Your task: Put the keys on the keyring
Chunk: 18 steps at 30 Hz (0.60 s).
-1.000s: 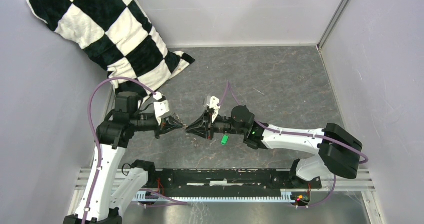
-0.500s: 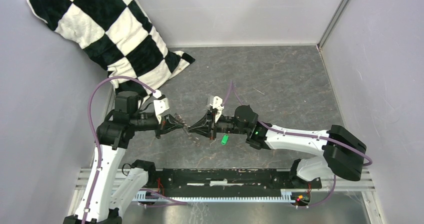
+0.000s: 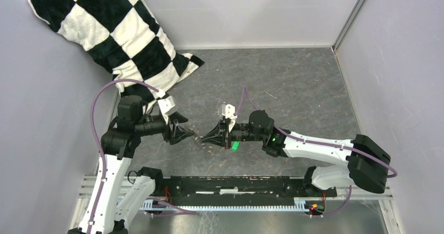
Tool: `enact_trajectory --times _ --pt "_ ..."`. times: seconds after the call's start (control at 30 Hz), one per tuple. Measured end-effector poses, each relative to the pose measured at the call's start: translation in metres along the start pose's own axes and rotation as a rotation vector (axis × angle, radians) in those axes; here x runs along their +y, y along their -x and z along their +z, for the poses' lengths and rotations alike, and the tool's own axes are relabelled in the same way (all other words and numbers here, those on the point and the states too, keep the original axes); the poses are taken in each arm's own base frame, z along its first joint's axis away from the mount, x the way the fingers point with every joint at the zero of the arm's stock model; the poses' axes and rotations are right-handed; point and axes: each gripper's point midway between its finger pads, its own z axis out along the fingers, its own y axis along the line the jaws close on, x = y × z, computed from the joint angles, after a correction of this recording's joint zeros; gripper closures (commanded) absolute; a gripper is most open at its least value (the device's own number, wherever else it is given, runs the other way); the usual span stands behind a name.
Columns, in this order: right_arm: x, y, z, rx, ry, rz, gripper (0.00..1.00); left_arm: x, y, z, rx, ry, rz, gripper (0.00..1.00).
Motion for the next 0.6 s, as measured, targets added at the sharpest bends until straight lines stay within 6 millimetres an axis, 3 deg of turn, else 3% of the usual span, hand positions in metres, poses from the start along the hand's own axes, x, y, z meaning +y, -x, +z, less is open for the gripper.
enact_trajectory --times 0.1,0.33,0.5,0.6 --pt "0.004 -0.006 0.0 0.04 0.025 0.0 0.99 0.004 0.003 0.0 -0.01 0.017 -0.002 0.3" --pt "0.004 0.002 0.002 0.1 0.03 -0.008 0.99 -0.006 0.017 -0.01 -0.057 0.027 0.08 0.34" --pt "-0.003 0.013 0.01 0.169 0.009 -0.021 0.99 -0.019 0.033 -0.017 -0.118 0.004 0.176 0.2" --pt "-0.008 0.026 0.018 0.204 0.003 -0.039 0.99 -0.024 0.037 -0.019 -0.139 -0.012 0.227 0.17"
